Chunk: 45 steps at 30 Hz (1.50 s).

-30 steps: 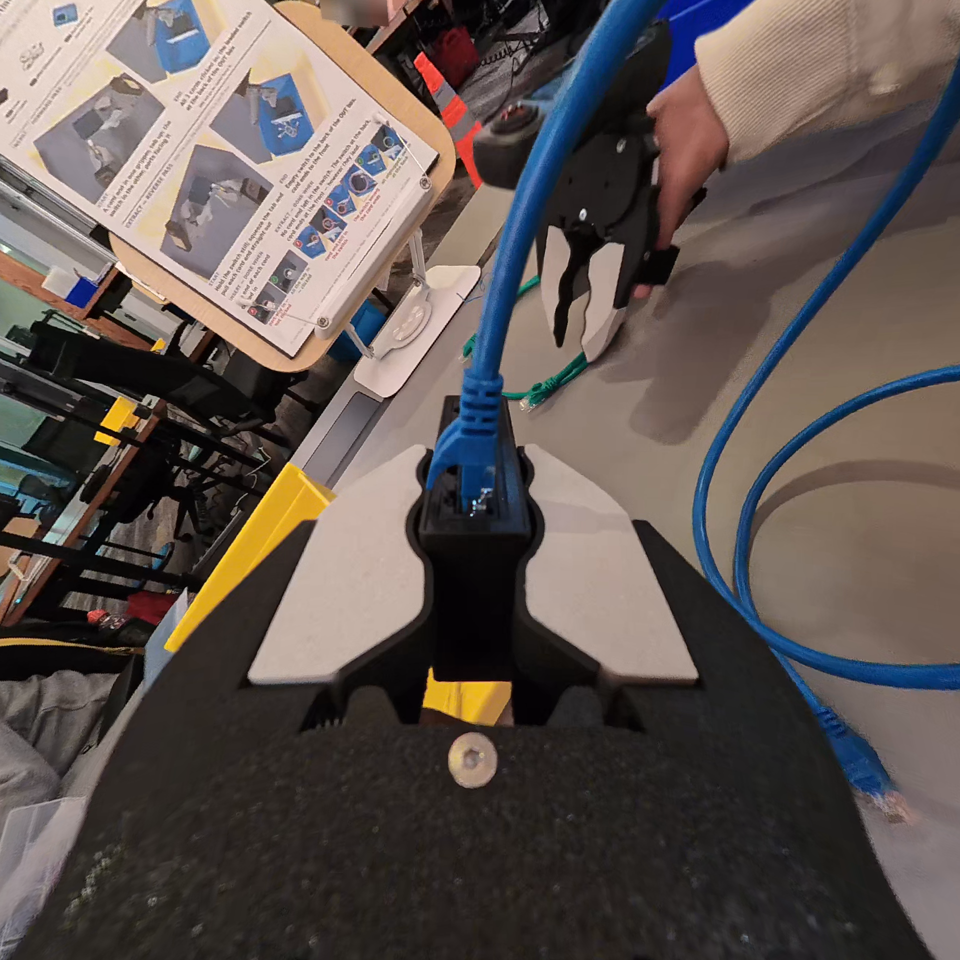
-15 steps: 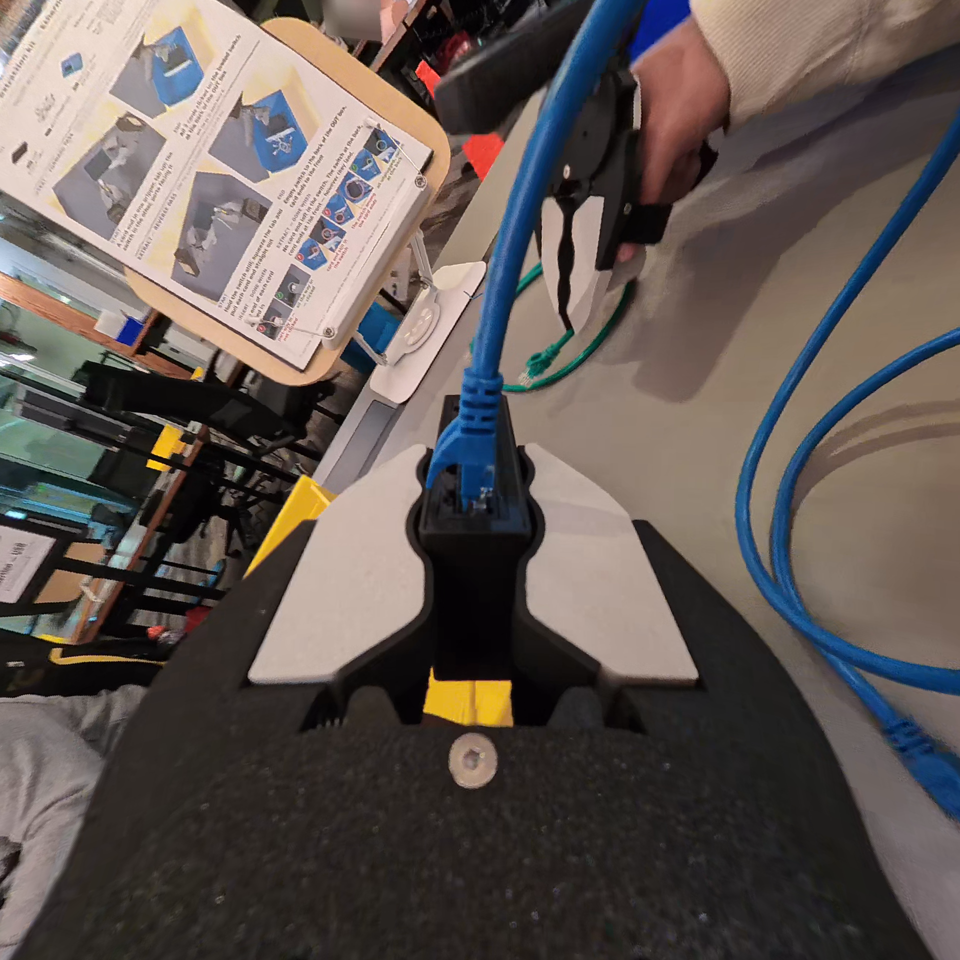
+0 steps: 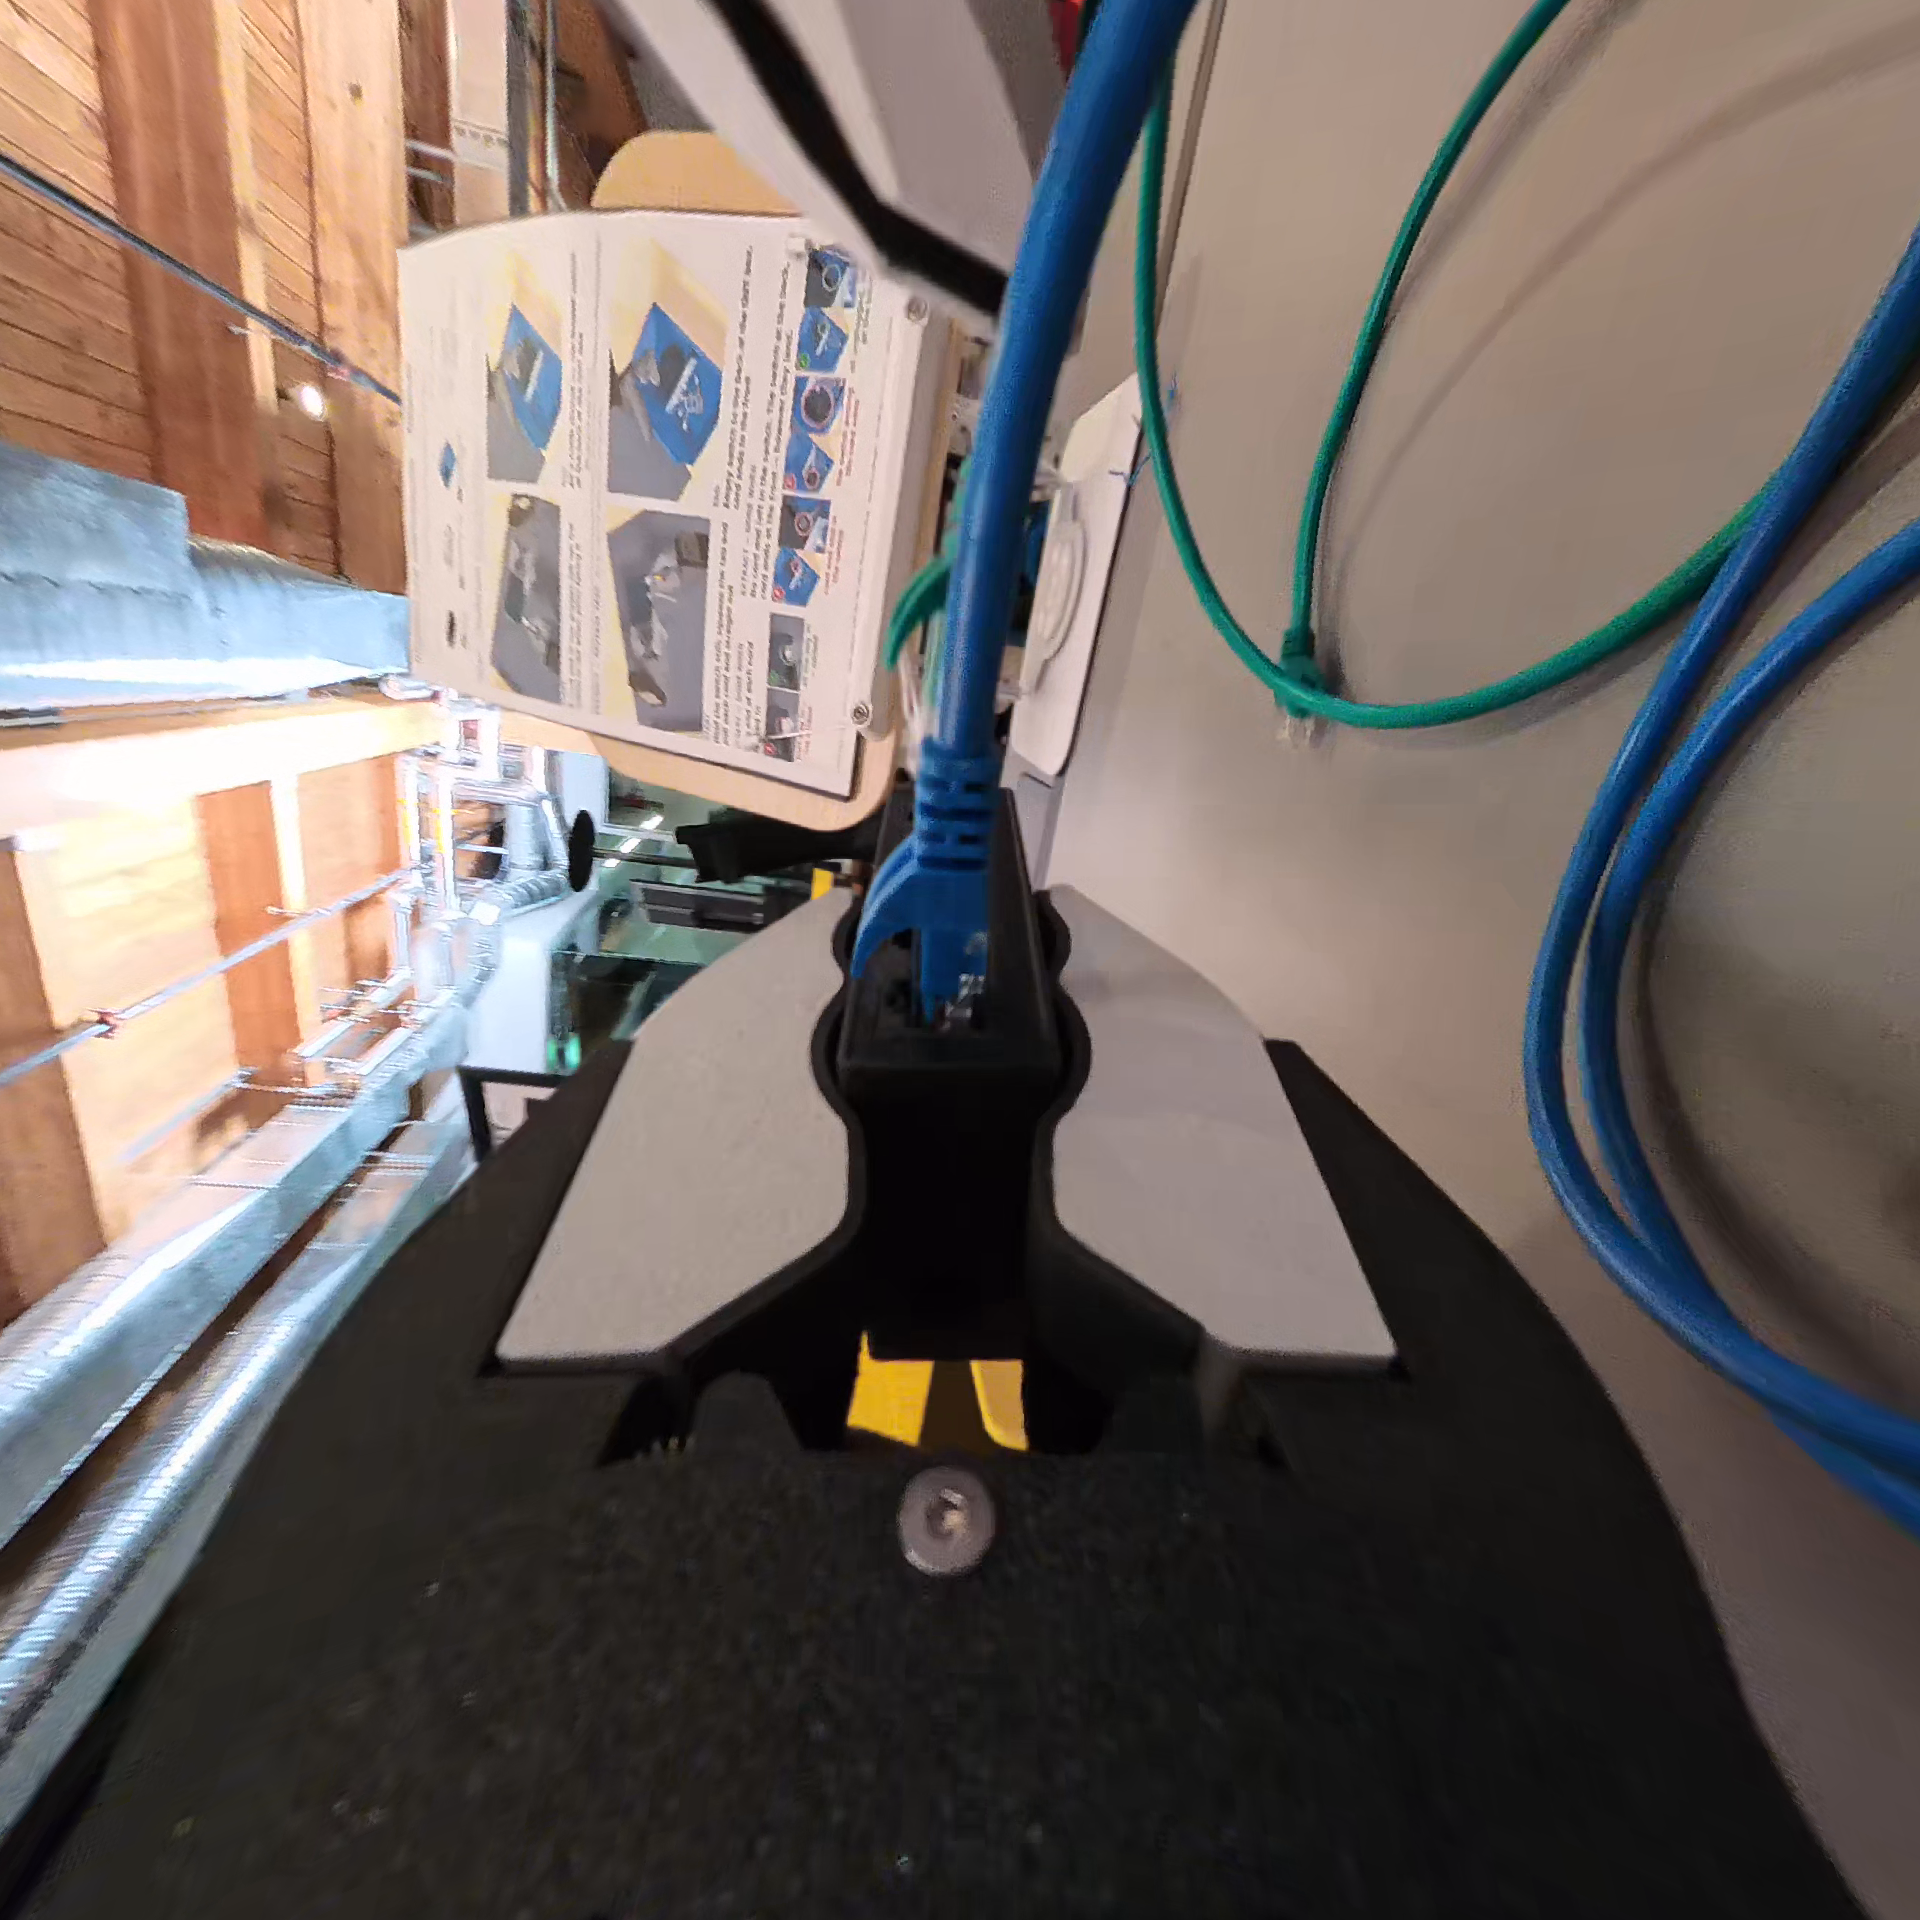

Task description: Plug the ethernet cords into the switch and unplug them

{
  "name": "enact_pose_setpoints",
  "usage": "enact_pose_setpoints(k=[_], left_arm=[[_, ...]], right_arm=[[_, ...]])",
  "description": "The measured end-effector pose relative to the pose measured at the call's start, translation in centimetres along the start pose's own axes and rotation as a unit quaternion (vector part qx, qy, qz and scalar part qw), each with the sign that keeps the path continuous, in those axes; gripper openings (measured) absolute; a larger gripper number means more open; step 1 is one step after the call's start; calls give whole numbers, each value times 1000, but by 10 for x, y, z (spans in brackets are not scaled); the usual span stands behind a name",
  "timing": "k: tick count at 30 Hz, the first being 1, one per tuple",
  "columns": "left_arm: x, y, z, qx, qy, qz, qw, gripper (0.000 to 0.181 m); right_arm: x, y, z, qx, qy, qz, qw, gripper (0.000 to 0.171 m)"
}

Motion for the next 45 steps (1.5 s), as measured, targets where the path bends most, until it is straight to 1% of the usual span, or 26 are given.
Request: enact_pose_setpoints(k=[3,8,16,20,25,35,38,41,45], left_arm=[[-8,0,-4,-9,-25,4,1000,30],[-20,0,-8,-17,-49,2,999,30],[-20,-2,-3,-29,-50,18,998,30],[-21,-1,-4,-40,-76,20,996,29],[-20,-2,-6,-43,-93,19,995,30],[-18,-3,-9,-36,-92,25,995,30],[-19,-3,-11,-34,-89,22,995,30],[-19,-3,-12,-36,-92,26,995,30],[-17,-2,-8,-38,-68,32,996,29]], right_arm=[[-3,-5,15,-24,3,-28,999,5],[2,-9,24,-22,4,-15,1000,5],[3,-10,25,-20,2,-19,1000,5],[7,-15,25,-22,3,1,1000,5],[9,-16,23,-28,-12,-1,1000,5],[10,-16,18,-21,-17,-13,1000,5],[3,-16,25,-42,-13,-34,998,5],[5,-18,22,-27,-6,-23,999,5],[-1,-15,22,-30,-4,-57,998,5]])
Point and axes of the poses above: each gripper's, where its closed fingertips meet, y back along the fingers, x out of its underside, z = x × y across the jaws, the point moved 1 cm from there along y, back along the fingers, and after that the axes turned 8 degrees about -x, right-handed, at the moved point
